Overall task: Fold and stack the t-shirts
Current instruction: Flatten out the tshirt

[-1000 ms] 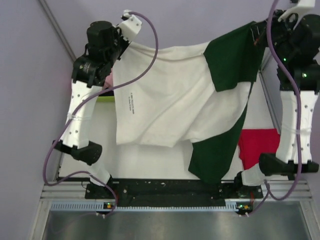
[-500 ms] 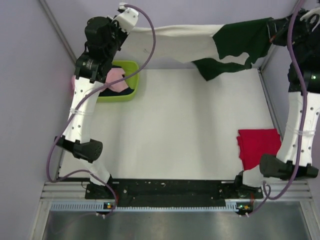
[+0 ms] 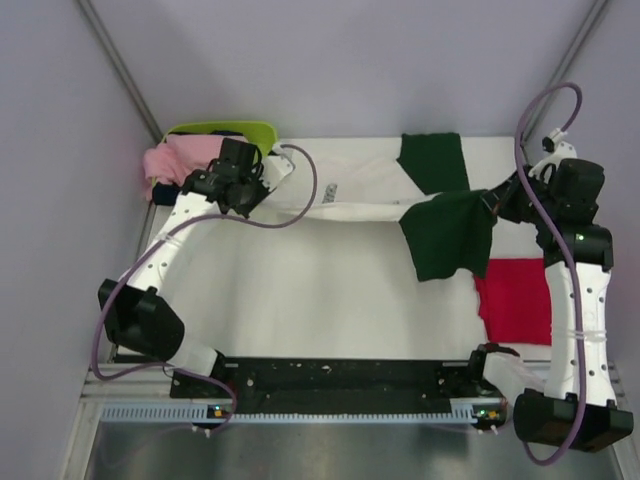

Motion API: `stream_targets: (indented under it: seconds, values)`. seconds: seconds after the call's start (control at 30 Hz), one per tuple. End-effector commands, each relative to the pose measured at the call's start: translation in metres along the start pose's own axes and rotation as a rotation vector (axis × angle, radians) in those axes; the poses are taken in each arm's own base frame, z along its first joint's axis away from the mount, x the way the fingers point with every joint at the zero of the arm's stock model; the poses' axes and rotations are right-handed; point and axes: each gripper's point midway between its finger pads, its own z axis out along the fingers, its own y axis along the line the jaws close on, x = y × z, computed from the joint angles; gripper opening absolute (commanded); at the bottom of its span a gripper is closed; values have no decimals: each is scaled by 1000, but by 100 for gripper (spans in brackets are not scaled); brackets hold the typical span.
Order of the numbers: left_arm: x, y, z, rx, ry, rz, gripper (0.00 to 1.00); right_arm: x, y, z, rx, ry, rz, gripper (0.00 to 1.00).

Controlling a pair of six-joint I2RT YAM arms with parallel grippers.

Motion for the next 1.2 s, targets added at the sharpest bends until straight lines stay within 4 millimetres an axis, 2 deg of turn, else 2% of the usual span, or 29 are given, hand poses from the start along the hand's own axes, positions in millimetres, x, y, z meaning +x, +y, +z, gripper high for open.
stream_targets:
  seconds: [0.0,0.07,0.13,0.17,0.27,0.4,0.53,0.63,0.77,0.83,0.9,0.93,1.0,1.07,1.17]
  values:
    - [-16,24,-50,-96,-94,-80,0,-46,17,-38,11,-173,-100,0]
    - [-30,39,-75,-136,-128,-102,0,-73,32,-58,-8,-252,-136,0]
    - [-44,52,-107,-170,-172,-116,0,-92,46,-79,-23,-326,-175,0]
    - [-52,58,-128,-190,-207,-120,0,-102,55,-96,-36,-375,-204,0]
    - [-55,66,-176,-238,-262,-132,0,-116,76,-137,-67,-483,-291,0]
    - [-50,75,-235,-331,-338,-150,0,-130,104,-198,-99,-637,-399,0]
    - [-51,85,-293,-434,-451,-182,0,-135,127,-253,-124,-771,-471,0]
    - [-50,92,-325,-499,-511,-200,0,-138,136,-281,-125,-843,-491,0]
    - [-49,100,-341,-553,-532,-197,0,-143,139,-302,-115,-899,-507,0]
    - [-54,103,-339,-558,-535,-187,0,-147,135,-300,-96,-902,-509,0]
    - [-63,105,-329,-543,-536,-168,0,-153,131,-282,-93,-863,-497,0]
    - [-68,106,-320,-527,-532,-161,0,-154,133,-267,-118,-822,-495,0]
    - [-80,108,-300,-499,-523,-143,0,-155,135,-232,-174,-733,-475,0]
    - [-93,109,-275,-459,-512,-119,0,-155,131,-186,-211,-630,-442,0]
    - [-111,113,-221,-402,-470,-87,0,-154,108,-105,-203,-498,-381,0]
